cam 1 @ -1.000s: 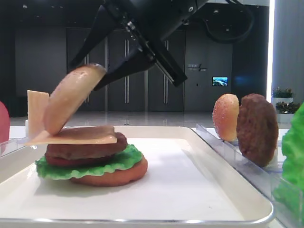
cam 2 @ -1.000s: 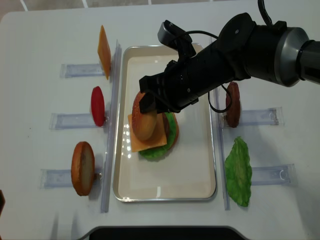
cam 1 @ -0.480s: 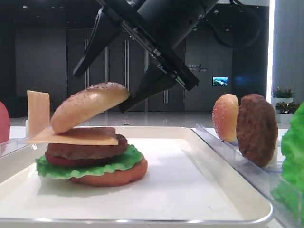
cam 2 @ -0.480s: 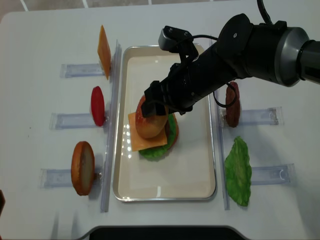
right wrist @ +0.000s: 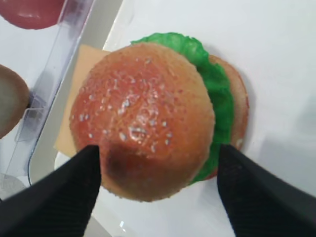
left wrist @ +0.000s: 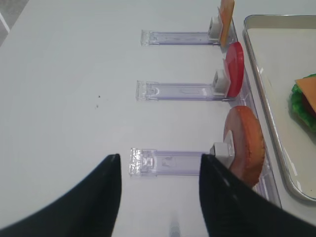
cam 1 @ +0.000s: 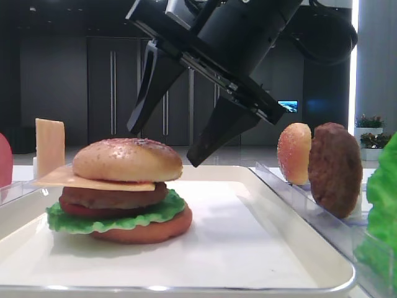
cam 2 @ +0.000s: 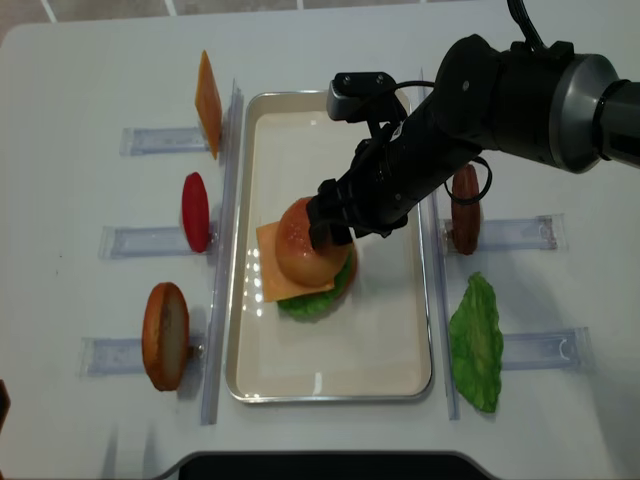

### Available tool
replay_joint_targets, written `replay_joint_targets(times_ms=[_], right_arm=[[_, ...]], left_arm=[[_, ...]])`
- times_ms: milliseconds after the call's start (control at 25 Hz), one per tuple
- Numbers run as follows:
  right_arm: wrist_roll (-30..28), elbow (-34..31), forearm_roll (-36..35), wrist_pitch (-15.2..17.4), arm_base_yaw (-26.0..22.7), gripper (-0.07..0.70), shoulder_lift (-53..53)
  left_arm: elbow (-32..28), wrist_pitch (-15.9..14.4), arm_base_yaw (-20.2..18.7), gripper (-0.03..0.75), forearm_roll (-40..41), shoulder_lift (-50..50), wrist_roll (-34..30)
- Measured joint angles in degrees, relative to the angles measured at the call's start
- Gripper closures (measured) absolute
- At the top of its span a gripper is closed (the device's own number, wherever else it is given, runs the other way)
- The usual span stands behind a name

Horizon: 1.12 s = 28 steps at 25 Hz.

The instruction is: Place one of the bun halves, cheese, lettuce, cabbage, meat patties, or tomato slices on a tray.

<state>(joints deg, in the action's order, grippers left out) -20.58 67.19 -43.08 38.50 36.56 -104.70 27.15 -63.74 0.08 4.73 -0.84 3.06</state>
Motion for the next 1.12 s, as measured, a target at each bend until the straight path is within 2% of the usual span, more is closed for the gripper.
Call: replay_joint_targets(times_ms=[320,400,520,760,880,1040,1120], right_arm=[[0.75,0.11,1.48,0.07,0.00,0.154,0.00],[3.11,1.31,4.39,1.65,0.00,0.154,0.00],[9.78,6.83,12.58,6.67,0.00,0.154,0.00],[27.28,22.93,32.03,20.48,0.00,0.154,0.00],[31.68,28.33,39.59,26.22,0.00,0.155,0.05],[34.19,30.04,46.37,29.50,-0.32,0.159,0.08],[34.54,30.04,48.33,30.29,-2.18,0.159,0.08]], left_arm=[[0.00,0.00,0.00,0.325,0.00,0.00,0.00],[0.00,0.00,0.00,0.325,0.00,0.00,0.00],[0.00,0.00,0.00,0.325,0.00,0.00,0.00],[0.00,0.00,0.00,0.325,0.00,0.00,0.00],[0.00,0.00,0.00,0.325,0.00,0.00,0.00],[0.00,0.00,0.00,0.325,0.00,0.00,0.00],[0.00,0.00,0.00,0.325,0.00,0.00,0.00]])
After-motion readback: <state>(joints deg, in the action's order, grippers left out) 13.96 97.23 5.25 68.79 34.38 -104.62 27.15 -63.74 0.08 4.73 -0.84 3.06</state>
